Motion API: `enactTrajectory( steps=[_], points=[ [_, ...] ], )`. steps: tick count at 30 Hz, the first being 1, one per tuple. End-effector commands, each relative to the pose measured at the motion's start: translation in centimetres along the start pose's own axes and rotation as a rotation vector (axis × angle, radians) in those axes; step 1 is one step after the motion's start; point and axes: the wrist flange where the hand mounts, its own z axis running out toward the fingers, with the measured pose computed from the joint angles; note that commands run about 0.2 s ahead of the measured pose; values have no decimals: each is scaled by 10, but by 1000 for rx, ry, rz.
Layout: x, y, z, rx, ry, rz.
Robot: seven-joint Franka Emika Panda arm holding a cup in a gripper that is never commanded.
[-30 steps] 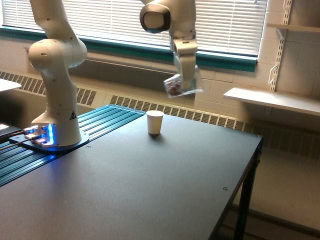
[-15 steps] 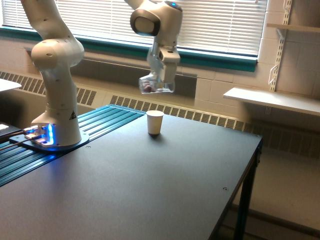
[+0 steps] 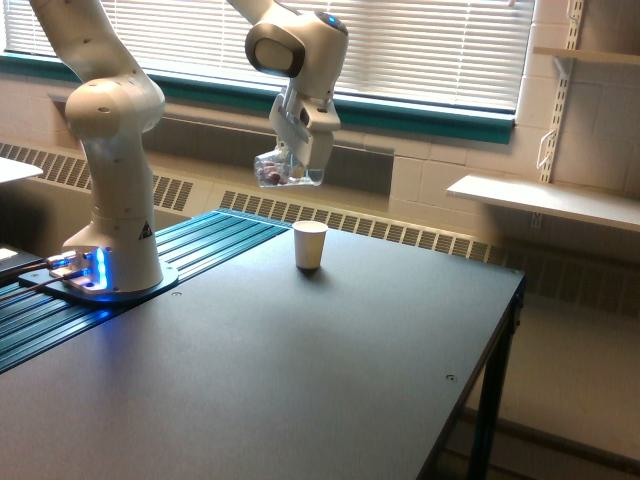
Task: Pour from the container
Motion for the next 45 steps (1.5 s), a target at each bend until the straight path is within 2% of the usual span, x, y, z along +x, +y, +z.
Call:
enactTrajectory(
  steps=[1,9,12,20,27,32,36,40,41,45],
  points=[
    [4,8,16,-3,-62,17],
    [20,3,36,-1,-132,48],
    [23,0,42,-24,-144,52],
    [31,-9,55,-24,-169,58],
    [32,-15,61,-10,-196,80],
    [30,-16,64,24,-236,115],
    [31,-16,62,55,-259,143],
    [31,-16,61,53,-263,150],
    [30,-17,59,69,-276,170],
    [28,-18,58,72,-287,174]
  ],
)
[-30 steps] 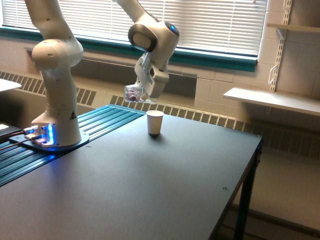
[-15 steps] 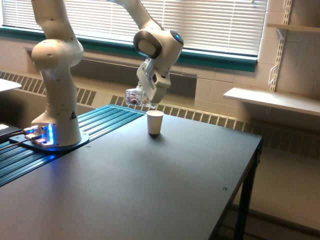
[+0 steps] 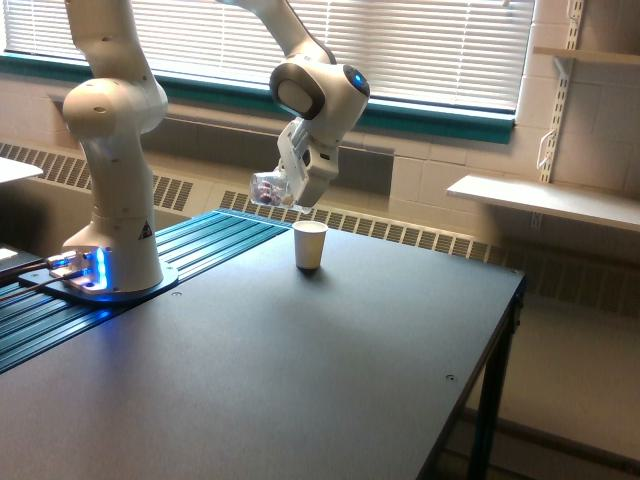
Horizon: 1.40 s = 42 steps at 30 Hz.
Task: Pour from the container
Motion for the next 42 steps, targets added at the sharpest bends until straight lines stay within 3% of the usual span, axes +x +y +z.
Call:
enactTrajectory(
  steps=[1,13,29,42],
  points=[
    [-3,-2,-5,14,-17,38],
    [-10,0,4,-32,-73,59],
    [-6,6,-1,38,-124,102],
    [-3,5,-5,54,-127,120]
  ],
)
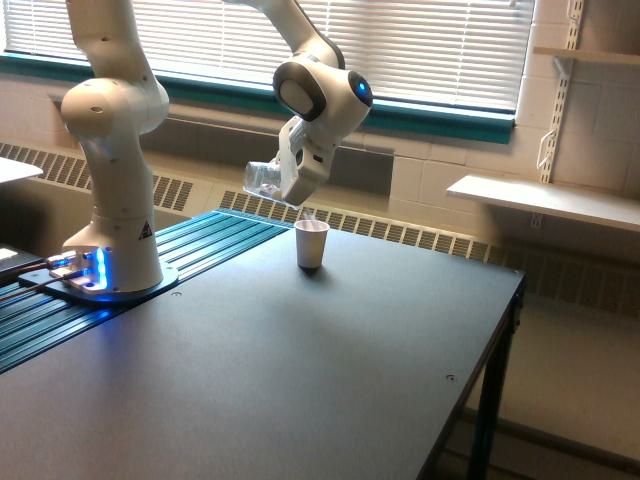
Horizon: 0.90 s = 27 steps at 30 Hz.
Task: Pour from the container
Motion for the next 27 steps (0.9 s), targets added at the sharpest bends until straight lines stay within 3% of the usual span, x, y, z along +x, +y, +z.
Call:
enactTrajectory(
  steps=[1,24,27],
  points=[
    [1,-2,-5,4,3,21],
    [-2,4,-7,-2,4,61],
    [-3,3,-9,-3,24,50]
  ],
)
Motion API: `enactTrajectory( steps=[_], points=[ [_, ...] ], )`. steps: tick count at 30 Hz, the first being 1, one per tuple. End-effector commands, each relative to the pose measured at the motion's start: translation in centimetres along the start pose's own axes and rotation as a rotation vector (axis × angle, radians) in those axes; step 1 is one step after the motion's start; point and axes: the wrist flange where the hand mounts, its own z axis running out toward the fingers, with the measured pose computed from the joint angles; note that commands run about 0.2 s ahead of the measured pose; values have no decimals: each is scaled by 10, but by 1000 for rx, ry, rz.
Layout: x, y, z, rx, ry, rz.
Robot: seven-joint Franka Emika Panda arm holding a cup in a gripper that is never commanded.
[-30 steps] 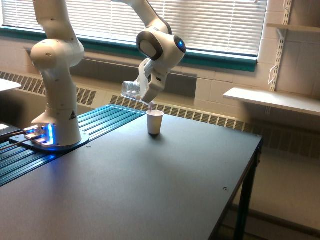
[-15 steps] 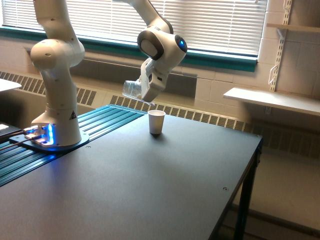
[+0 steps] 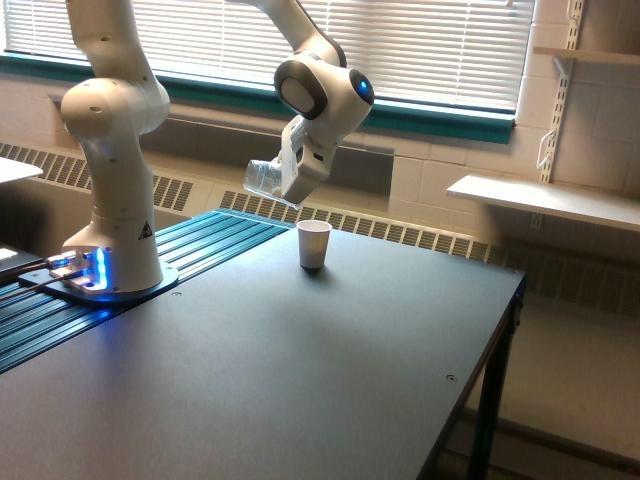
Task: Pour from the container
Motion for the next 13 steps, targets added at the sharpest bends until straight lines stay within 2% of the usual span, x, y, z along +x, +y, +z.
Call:
enactTrajectory(
  steps=[1,4,7,9,10,13],
  points=[
    [-3,0,-6,-2,31,0],
    [-5,-3,-15,-2,84,-18],
    [-8,-2,-19,-4,99,-21],
    [-12,-2,-40,-33,198,-33],
    [-14,-1,-45,-36,216,-32],
    [-17,5,-53,-33,229,-19]
  ],
)
